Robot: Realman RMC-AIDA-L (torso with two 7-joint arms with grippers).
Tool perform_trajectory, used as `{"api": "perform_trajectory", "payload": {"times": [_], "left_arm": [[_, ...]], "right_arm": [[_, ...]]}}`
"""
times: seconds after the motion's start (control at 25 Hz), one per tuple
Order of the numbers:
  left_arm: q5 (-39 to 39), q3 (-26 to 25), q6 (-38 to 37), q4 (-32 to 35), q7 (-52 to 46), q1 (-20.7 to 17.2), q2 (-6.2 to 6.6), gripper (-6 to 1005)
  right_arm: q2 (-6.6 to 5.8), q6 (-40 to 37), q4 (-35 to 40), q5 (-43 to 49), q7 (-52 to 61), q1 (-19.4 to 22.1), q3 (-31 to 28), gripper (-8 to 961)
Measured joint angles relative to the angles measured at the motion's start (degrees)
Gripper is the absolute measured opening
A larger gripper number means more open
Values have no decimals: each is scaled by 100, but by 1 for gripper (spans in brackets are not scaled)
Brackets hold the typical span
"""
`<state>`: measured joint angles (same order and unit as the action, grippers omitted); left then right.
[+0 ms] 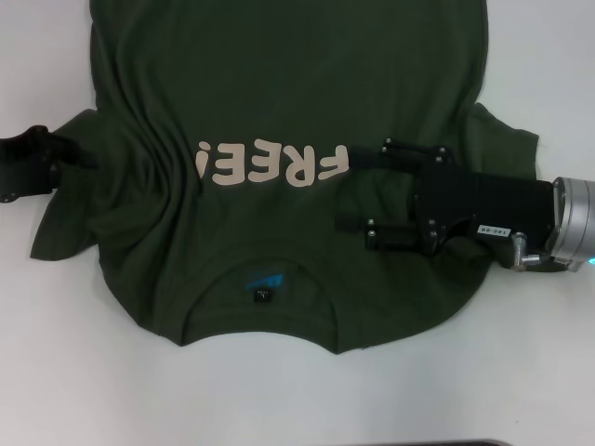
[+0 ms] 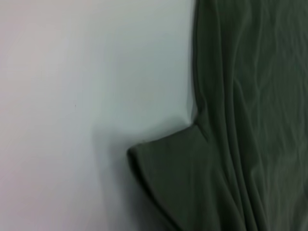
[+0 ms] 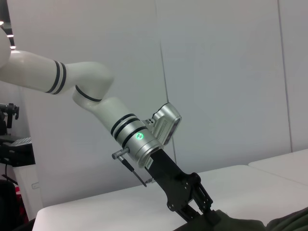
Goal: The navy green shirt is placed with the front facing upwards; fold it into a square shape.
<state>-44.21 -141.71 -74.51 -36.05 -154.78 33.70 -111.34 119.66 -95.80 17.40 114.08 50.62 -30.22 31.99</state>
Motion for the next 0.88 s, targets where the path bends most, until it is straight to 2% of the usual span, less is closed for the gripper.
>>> {"api": "perform_trajectory", "payload": {"times": [0.4,0.52,0.72,0.88], "left_arm": [[86,33,0,2,-58,-5,1,283],[89,23,-55,-19,-60,-13,16,163],[90,-24,-87,-38,-69,-53,138,3],[97,-35,-52,-41,-100,-79,231,3]], "right_arm": [[5,-2,0,0,0,-1,0,824],[5,-32,1,-3,0,-2,-7,824],[-1,-74,7,-7,0,0,-34,824],[-3,-77,9,-9,0,7,-29,824]]}}
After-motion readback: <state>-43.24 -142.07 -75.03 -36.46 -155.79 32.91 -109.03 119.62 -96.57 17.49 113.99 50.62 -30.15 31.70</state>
